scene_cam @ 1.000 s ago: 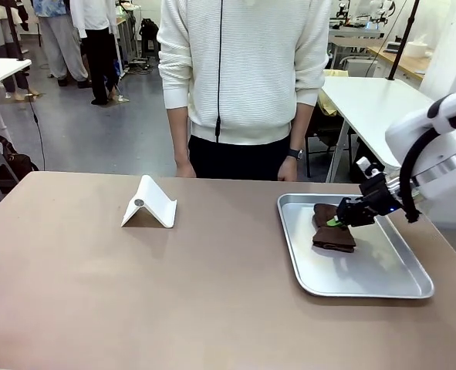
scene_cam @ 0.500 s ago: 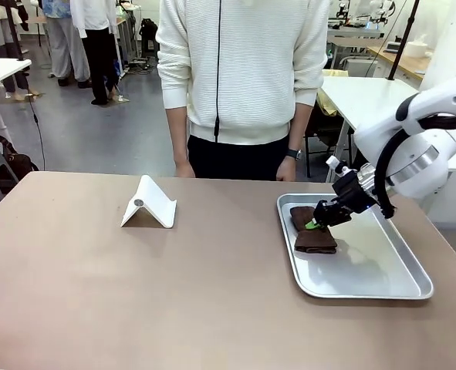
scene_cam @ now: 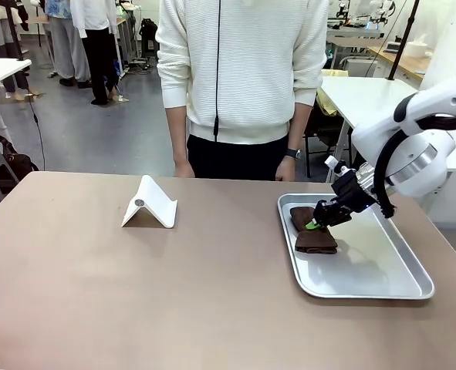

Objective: Clean the surface of the table.
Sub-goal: Clean the area not pointed to by the person.

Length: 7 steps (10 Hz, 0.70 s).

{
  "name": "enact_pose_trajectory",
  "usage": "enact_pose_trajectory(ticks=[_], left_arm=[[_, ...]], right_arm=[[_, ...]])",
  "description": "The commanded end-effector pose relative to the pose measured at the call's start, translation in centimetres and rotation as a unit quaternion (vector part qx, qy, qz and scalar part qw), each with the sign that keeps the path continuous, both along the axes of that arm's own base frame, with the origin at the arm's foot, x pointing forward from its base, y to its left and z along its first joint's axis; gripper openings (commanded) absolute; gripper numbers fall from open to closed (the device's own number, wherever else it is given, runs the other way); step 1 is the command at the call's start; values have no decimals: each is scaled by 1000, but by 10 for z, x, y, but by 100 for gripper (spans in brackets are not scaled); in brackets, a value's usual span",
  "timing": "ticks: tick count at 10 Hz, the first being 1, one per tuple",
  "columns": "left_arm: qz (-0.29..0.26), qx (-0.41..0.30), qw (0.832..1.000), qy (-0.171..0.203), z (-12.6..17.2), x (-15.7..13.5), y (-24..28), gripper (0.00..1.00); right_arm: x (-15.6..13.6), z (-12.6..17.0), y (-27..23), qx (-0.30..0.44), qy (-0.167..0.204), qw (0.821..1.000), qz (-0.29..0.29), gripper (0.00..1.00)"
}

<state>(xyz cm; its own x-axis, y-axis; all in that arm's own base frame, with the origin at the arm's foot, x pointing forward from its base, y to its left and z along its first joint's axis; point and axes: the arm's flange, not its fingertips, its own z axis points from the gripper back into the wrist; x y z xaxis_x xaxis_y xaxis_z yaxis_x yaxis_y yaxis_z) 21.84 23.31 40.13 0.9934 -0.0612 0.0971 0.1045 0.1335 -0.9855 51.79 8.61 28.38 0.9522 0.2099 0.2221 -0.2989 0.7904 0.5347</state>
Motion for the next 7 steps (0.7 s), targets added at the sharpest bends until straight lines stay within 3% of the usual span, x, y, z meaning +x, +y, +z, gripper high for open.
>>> enact_pose_trajectory(ticks=[1, 7], left_arm=[[5, -1, 1000, 4, 3, -2, -4, 22], [5, -1, 1000, 4, 3, -2, -4, 22]], right_arm=[[-18, -41, -19, -54, 52, 997, -16, 0], [-36, -39, -92, -37, 64, 993, -97, 0]])
